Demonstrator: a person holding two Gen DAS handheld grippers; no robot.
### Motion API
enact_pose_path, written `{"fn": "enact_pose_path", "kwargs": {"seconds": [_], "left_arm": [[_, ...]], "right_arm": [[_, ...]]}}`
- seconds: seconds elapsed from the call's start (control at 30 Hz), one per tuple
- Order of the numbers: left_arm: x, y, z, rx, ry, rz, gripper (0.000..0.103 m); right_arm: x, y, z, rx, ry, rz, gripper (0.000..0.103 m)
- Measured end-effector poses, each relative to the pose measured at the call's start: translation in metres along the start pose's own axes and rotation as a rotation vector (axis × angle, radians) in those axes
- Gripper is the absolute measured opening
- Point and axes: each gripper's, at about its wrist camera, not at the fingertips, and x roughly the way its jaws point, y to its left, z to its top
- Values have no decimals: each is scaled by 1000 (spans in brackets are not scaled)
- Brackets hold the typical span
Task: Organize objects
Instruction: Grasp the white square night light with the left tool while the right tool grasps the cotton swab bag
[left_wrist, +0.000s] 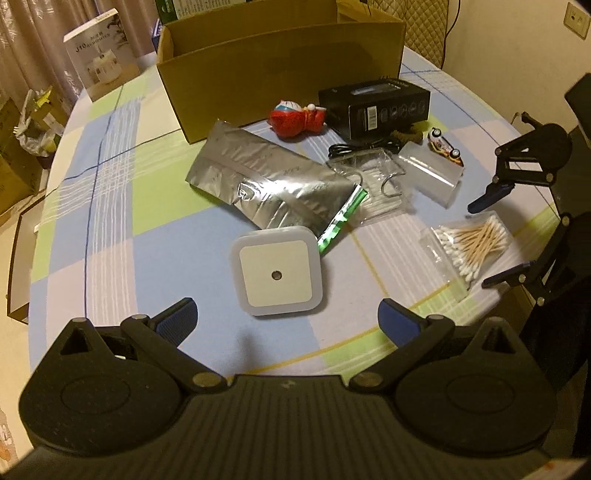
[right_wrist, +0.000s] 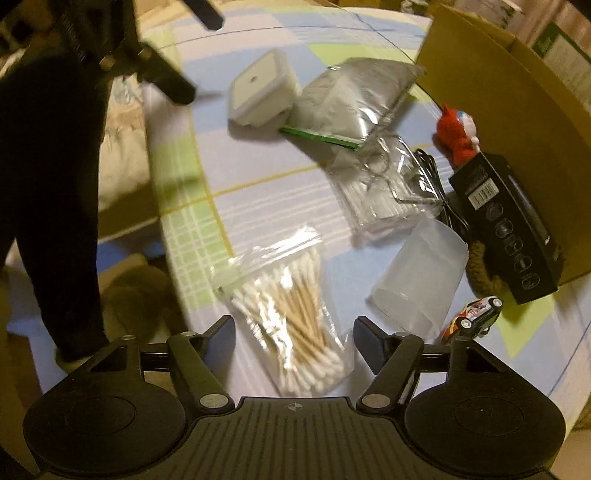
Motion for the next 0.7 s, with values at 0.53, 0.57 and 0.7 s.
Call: {"fn": "enact_pose_path", "kwargs": {"seconds": [0.53,0.57,0.7], "left_arm": [[37,12,21,-40,21,-25,94],[39,14,22,-55,21,-24,93],[45,18,22,-94,13,-24,88]], "right_arm": [[-22,-6,18,275,-88,32,22],[-24,-7,18,288,-94,26,22],[-35,-10,19,334,-122,16,22]]}}
